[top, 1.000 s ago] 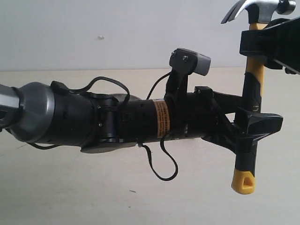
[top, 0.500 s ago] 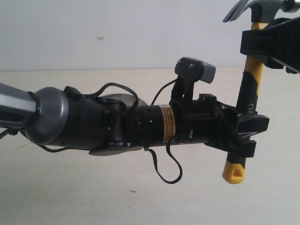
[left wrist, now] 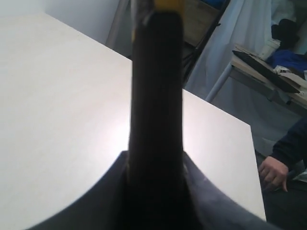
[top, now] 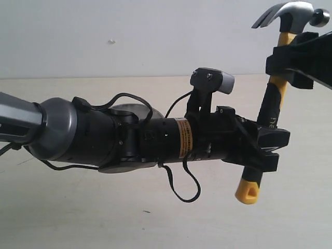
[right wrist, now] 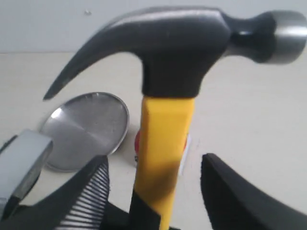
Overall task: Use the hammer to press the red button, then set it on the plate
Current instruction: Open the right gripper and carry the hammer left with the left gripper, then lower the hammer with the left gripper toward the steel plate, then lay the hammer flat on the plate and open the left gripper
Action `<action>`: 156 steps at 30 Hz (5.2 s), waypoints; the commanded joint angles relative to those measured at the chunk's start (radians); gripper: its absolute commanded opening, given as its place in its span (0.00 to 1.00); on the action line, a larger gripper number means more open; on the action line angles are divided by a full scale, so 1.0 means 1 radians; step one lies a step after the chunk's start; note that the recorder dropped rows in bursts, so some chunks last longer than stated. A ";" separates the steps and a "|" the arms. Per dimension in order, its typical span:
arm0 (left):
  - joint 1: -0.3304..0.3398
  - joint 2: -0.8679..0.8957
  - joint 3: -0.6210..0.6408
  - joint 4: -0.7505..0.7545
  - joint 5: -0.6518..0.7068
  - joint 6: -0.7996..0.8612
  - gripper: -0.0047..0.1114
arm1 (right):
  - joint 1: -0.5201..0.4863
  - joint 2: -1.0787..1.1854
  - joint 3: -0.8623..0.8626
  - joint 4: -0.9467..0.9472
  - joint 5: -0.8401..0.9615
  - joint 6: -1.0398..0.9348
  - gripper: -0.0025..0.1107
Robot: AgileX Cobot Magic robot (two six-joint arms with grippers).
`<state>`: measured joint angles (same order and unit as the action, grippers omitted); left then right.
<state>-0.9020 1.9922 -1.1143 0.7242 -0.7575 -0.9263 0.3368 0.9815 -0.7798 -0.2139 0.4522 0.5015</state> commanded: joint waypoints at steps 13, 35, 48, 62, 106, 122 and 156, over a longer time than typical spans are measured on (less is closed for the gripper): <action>0.208 -0.295 0.157 0.085 0.072 0.006 0.04 | 0.000 -0.325 0.106 0.327 -0.004 -0.371 0.41; 0.234 -0.497 0.347 0.095 0.439 0.142 0.04 | 0.000 -0.448 0.754 0.272 -0.984 -0.526 0.21; 0.234 -0.419 0.347 0.095 0.442 0.140 0.04 | 0.000 -0.595 0.780 0.208 -0.987 -0.527 0.21; 0.234 -0.376 0.347 0.129 0.470 0.074 0.04 | 0.000 -0.845 0.780 0.208 -0.763 -0.480 0.21; 0.535 -0.387 0.358 0.315 0.049 -0.383 0.04 | 0.000 -0.889 0.780 0.214 -0.686 -0.472 0.21; 0.635 -0.044 0.249 0.086 -0.027 -0.240 0.04 | 0.000 -0.889 0.780 0.214 -0.683 -0.411 0.21; 0.621 0.080 0.167 0.124 0.150 -0.261 0.04 | 0.000 -0.889 0.780 0.214 -0.660 -0.316 0.21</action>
<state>-0.2789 2.0862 -0.9303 0.8582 -0.5504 -1.2033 0.3368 0.1006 -0.0044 0.0000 -0.2123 0.1821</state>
